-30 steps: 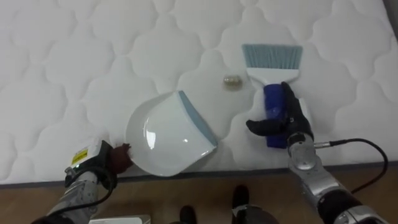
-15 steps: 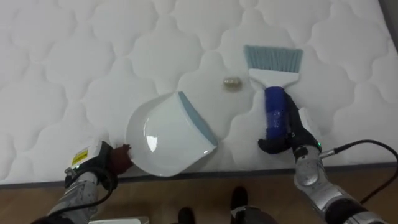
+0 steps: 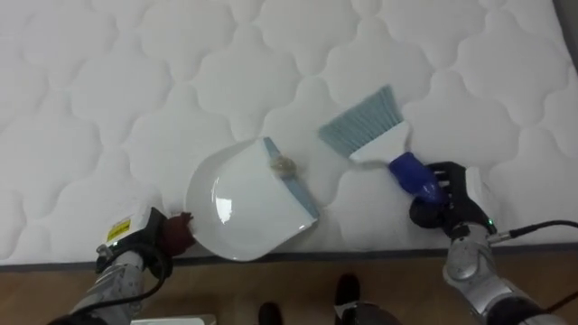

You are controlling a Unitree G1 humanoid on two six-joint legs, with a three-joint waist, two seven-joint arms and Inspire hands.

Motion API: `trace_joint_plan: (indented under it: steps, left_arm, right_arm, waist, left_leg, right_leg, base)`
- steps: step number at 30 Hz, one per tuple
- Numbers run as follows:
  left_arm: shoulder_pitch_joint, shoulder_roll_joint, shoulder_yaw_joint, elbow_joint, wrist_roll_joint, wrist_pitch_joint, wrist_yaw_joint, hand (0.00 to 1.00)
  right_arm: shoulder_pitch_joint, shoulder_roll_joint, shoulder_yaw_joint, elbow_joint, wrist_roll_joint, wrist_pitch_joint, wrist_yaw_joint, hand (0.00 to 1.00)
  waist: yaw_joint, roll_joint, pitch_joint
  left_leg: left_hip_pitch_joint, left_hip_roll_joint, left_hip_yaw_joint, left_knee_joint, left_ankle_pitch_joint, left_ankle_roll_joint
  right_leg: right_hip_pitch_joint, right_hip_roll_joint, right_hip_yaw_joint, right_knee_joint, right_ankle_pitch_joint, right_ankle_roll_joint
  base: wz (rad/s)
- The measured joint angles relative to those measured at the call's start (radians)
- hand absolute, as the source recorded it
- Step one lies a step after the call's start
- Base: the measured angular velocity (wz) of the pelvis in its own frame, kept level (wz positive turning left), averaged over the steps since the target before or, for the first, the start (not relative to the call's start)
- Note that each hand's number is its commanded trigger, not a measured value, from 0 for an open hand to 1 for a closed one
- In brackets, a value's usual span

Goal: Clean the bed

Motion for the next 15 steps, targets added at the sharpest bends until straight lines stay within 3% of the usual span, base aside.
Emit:
trace_joint_plan:
  steps: [15]
  left_arm:
    - [0.000,0.000,-0.002,0.002,0.002,0.002,0.000,1.00]
  right_arm:
    - [0.010,-0.001,0.004,0.003,0.000,-0.003,-0.004,1.00]
  waist:
    - [-0.002,-0.004,-0.0025]
  left_leg:
    - [0.004,-0.003,0.001,-0.014,0.000,0.000]
  right_leg:
    - [0.002,0.003,0.016,-0.001,-0.002,0.003]
  base:
    - [0.00]
